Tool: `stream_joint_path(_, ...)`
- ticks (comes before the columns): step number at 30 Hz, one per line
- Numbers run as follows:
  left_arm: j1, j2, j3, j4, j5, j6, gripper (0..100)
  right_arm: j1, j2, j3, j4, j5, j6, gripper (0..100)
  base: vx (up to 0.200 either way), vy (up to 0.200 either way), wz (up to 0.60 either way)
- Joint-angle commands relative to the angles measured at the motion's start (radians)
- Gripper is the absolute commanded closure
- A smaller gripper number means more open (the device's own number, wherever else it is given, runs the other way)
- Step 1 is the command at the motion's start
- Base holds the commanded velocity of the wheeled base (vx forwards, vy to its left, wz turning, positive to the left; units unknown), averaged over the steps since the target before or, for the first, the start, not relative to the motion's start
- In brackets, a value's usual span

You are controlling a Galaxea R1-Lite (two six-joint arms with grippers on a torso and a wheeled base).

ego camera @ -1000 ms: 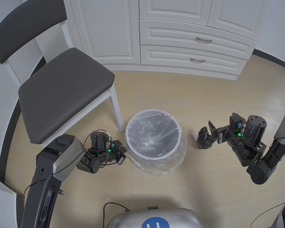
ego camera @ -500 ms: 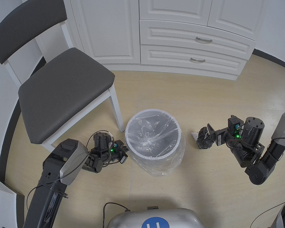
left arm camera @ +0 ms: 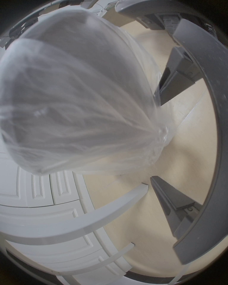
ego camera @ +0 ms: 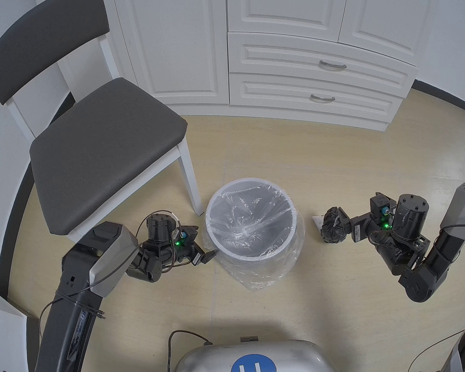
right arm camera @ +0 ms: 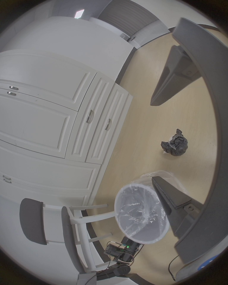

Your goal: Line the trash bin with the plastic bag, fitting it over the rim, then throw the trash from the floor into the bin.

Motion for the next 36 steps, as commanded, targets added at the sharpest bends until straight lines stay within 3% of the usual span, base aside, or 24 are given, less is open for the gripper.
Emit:
stream_joint_path(1, 0.019, -0.166, 0.251, -0.096, -0.043, -0.002, 0, -0.026, 0.023, 0.01, 0.012, 0.022, -0.015, 0, 0.0, 0.0, 0.0)
stream_joint_path(7, 0.019, -0.251, 0.442, -0.194, -0.043, -0.002, 0, -0.047, 0.049, 0.024, 0.012, 0.051, -0.044, 0, 0.0, 0.0, 0.0)
stream_joint_path(11, 0.01, -0.311, 0.606, -0.322, -0.035, -0.005, 0, -0.05, 0.112, 0.053, -0.004, 0.052, -0.113, 0, 0.0, 0.0, 0.0)
stream_joint_path(13, 0.01, -0.311, 0.606, -0.322, -0.035, -0.005, 0, -0.05, 0.112, 0.053, -0.004, 0.052, -0.113, 0, 0.0, 0.0, 0.0)
stream_joint_path(14, 0.004, -0.363, 0.724, -0.397, -0.023, -0.003, 0, -0.05, 0.155, 0.085, -0.005, 0.054, -0.172, 0, 0.0, 0.0, 0.0)
stream_joint_path(17, 0.001, -0.413, 0.83, -0.456, 0.003, -0.002, 0, -0.049, 0.21, 0.091, -0.013, 0.068, -0.219, 0, 0.0, 0.0, 0.0)
stream_joint_path(20, -0.009, -0.479, 0.94, -0.515, 0.057, -0.003, 0, -0.038, 0.299, 0.061, -0.059, 0.146, -0.258, 0, 0.0, 0.0, 0.0)
stream_joint_path(26, -0.064, -0.568, 1.129, -0.673, 0.161, -0.042, 0, -0.012, 0.394, 0.01, -0.07, 0.181, -0.279, 0, 0.0, 0.0, 0.0)
stream_joint_path(34, -0.111, -0.647, 1.173, -0.699, 0.278, -0.055, 0, -0.011, 0.499, -0.021, -0.096, 0.348, -0.282, 0, 0.0, 0.0, 0.0)
stream_joint_path(36, -0.116, -0.66, 1.175, -0.697, 0.306, -0.055, 0, -0.015, 0.56, -0.062, -0.096, 0.387, -0.317, 0, 0.0, 0.0, 0.0)
